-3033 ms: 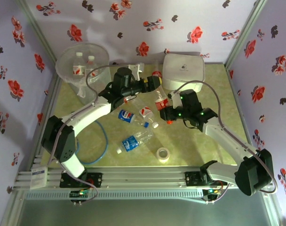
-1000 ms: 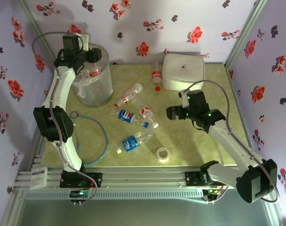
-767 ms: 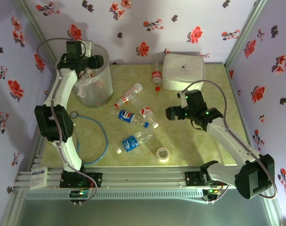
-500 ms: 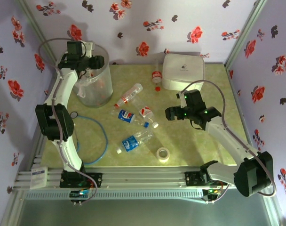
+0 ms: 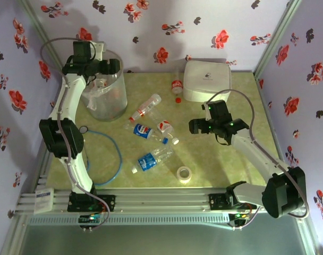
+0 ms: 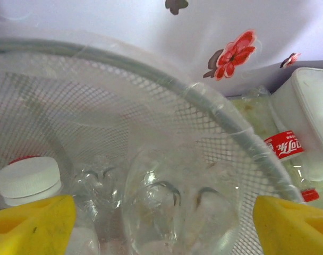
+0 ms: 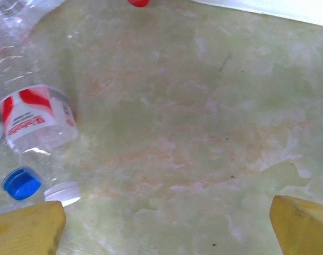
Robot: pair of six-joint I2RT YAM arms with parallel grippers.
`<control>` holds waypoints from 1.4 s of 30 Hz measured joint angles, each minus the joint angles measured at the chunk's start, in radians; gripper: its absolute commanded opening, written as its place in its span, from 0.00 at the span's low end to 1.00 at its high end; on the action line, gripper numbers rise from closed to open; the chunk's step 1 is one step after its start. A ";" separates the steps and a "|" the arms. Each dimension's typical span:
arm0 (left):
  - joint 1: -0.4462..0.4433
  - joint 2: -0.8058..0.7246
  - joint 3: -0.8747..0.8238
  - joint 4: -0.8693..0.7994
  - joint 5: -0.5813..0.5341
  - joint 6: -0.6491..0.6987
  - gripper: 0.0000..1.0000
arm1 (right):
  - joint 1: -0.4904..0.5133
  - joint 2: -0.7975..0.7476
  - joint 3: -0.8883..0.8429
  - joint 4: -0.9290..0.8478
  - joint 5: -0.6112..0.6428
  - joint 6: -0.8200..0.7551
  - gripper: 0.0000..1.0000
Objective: Put the plastic bottles in the bin
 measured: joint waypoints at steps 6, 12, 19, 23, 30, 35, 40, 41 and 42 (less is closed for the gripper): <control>-0.007 -0.045 0.004 -0.023 -0.003 0.003 0.73 | -0.028 0.038 0.011 -0.006 0.021 0.074 0.99; -0.018 -0.048 0.024 -0.025 -0.020 0.010 0.51 | -0.030 0.061 0.028 -0.008 0.020 0.105 0.99; -0.021 -0.006 0.047 -0.011 -0.027 0.000 0.42 | -0.030 0.063 0.029 -0.019 0.020 0.112 0.99; -0.027 0.012 -0.005 0.011 -0.035 -0.001 0.39 | -0.030 0.063 0.029 -0.023 0.020 0.112 0.99; -0.029 0.012 -0.026 0.011 -0.045 -0.001 0.44 | -0.030 0.064 0.029 -0.023 0.020 0.132 0.99; -0.032 0.005 0.032 -0.024 -0.053 -0.004 0.72 | -0.028 0.111 0.053 0.003 0.017 0.192 0.95; -0.038 -0.068 0.056 -0.051 -0.076 -0.011 0.84 | -0.014 0.226 0.129 0.062 0.018 0.261 0.84; -0.041 -0.092 0.055 -0.059 -0.087 -0.011 0.87 | -0.006 0.257 0.153 0.076 0.019 0.272 0.80; -0.045 -0.118 0.053 -0.066 -0.098 -0.013 0.88 | 0.002 0.284 0.175 0.087 0.021 0.283 0.79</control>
